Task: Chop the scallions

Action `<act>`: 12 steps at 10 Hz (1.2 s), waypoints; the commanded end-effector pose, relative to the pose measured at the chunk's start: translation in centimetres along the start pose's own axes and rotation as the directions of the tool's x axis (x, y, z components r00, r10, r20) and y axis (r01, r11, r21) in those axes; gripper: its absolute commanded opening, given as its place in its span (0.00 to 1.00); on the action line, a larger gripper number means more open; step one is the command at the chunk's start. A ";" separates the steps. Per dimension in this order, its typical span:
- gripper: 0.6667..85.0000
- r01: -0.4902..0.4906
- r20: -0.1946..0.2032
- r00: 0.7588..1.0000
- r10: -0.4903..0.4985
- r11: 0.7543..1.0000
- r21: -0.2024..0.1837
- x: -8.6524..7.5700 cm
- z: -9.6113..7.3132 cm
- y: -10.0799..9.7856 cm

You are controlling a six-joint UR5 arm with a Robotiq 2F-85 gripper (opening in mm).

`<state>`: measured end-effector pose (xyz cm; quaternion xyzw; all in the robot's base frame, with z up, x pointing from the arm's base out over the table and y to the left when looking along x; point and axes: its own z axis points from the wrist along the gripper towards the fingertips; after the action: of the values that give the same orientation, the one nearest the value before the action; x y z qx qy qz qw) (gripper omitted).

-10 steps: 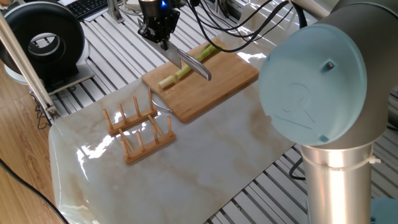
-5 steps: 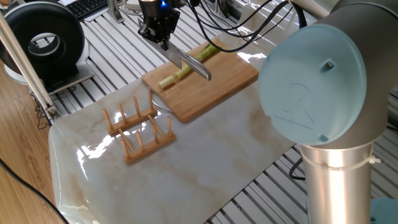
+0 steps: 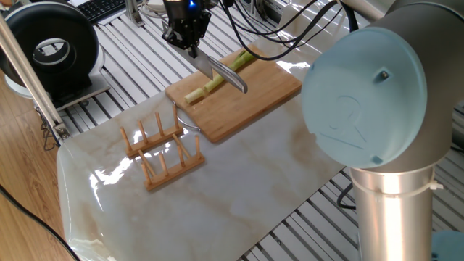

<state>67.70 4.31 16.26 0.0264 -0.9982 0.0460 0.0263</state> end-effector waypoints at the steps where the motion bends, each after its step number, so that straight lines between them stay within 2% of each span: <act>1: 0.00 0.027 0.004 1.000 -0.027 1.000 -0.013 -0.2 0.1 -1.2; 4: 0.00 0.086 0.002 0.996 -0.086 0.996 0.001 0.0 0.5 -3.4; 7: 0.00 0.082 0.000 0.997 -0.082 0.997 -0.013 0.1 1.0 -3.7; 9: 0.00 0.112 0.018 0.994 -0.112 0.993 -0.029 0.2 2.3 -5.2; 10: 0.00 0.113 0.013 0.994 -0.113 0.993 -0.016 0.3 2.3 -5.5; 12: 0.00 0.029 -0.028 0.999 -0.030 0.999 -0.028 1.1 2.0 -4.6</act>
<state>67.36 -0.62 14.81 0.0646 -0.9966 0.0400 0.0317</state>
